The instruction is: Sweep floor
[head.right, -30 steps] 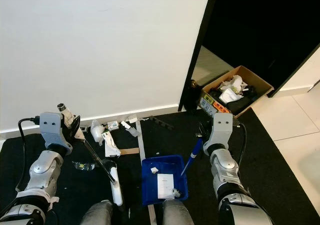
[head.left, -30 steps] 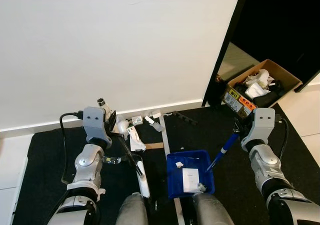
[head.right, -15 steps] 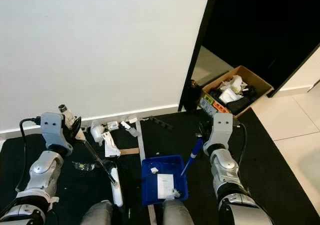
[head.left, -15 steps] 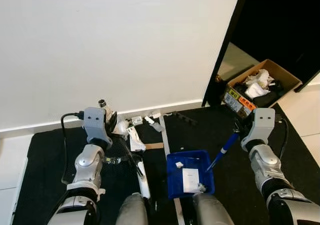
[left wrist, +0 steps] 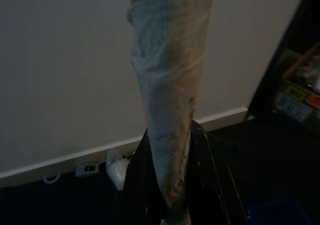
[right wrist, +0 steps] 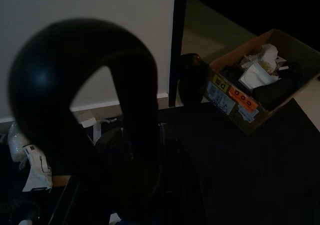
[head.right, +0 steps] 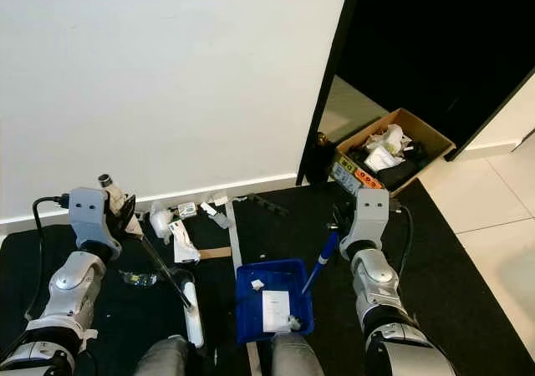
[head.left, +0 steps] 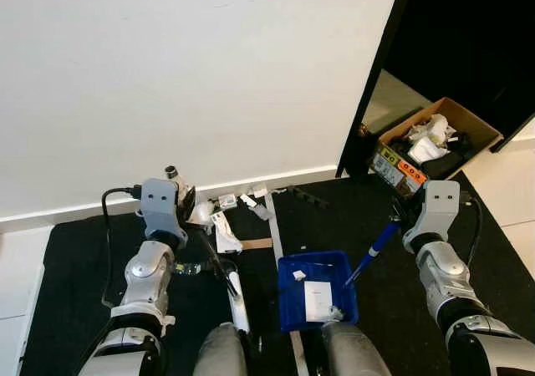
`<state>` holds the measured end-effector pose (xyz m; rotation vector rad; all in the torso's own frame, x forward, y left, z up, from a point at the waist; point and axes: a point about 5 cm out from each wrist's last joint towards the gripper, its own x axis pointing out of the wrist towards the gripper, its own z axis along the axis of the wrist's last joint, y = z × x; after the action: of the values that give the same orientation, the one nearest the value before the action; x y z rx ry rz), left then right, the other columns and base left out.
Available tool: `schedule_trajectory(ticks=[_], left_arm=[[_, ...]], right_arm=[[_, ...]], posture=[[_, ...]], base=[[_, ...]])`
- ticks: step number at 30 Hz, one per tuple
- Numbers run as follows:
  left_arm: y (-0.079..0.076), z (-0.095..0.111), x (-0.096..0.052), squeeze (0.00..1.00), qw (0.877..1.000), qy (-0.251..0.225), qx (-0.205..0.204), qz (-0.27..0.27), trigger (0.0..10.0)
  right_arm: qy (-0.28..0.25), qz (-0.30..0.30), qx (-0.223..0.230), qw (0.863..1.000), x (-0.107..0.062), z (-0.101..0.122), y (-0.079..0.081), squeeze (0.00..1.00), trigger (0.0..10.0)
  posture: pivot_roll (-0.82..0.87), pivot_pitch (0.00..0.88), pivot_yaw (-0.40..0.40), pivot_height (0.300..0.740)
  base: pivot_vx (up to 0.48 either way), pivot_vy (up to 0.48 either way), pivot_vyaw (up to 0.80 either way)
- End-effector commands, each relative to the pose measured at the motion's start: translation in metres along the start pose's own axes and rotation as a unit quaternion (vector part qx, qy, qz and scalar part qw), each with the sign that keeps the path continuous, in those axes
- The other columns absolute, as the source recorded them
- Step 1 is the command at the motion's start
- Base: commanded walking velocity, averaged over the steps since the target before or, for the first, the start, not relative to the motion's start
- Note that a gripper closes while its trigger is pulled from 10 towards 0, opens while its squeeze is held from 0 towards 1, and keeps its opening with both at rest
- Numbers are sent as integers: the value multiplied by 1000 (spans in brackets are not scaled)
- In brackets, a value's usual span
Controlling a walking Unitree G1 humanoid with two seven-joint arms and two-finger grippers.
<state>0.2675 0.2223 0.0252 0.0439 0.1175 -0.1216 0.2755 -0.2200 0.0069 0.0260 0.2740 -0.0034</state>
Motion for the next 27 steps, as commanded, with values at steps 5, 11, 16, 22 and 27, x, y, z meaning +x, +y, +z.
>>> schedule_trajectory(ticks=[5, 11, 16, 22, 27], left_arm=[[1, -8, -5, 0, 1000, 16, -3, 8, 10000], [-2, -8, -6, 0, 1000, 13, -1, 1, 10000], [-7, -12, -8, 0, 999, 29, 29, -29, 10000], [-9, -16, -9, 0, 993, 50, 85, -65, 10000], [-9, -15, -9, 0, 994, 47, 78, -60, 10000]], right_arm=[[1, -2, 10, 1000, 1, -1, 2, 0, 10000], [2, -1, 9, 1000, 0, -1, 2, 0, 10000], [3, 0, 8, 1000, 0, -2, 2, 0, 10000], [3, -1, 9, 1000, 0, -2, 2, 0, 10000], [4, -1, 9, 1000, 0, -2, 2, 0, 10000]], posture=[[54, 0, -6, 740], [56, 0, -11, 740], [56, 0, -10, 740], [59, 0, -10, 740], [58, 0, -10, 740]], base=[[0, 0, 0], [0, 0, 0], [0, 0, 0], [0, 0, 0], [0, 0, 0]])
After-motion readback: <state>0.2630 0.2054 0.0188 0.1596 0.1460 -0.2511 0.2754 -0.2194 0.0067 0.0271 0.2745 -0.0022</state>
